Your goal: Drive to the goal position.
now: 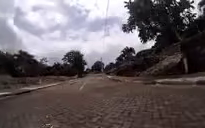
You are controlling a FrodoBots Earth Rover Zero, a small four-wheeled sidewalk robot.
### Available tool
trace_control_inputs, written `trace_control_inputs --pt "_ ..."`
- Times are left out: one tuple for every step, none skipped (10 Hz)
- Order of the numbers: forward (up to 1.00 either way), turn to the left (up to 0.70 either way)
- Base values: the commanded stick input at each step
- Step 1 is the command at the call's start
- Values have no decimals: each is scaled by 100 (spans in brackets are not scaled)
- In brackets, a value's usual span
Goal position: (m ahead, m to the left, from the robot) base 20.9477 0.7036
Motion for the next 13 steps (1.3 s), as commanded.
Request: trace_control_inputs --pt "85 0" --pt "85 0" --pt "85 0" --pt "85 0" --pt "85 0" --pt "85 0" --pt "85 0" --pt "85 0" --pt "85 0" --pt "85 0" --pt "85 0" --pt "85 0" --pt "85 0"
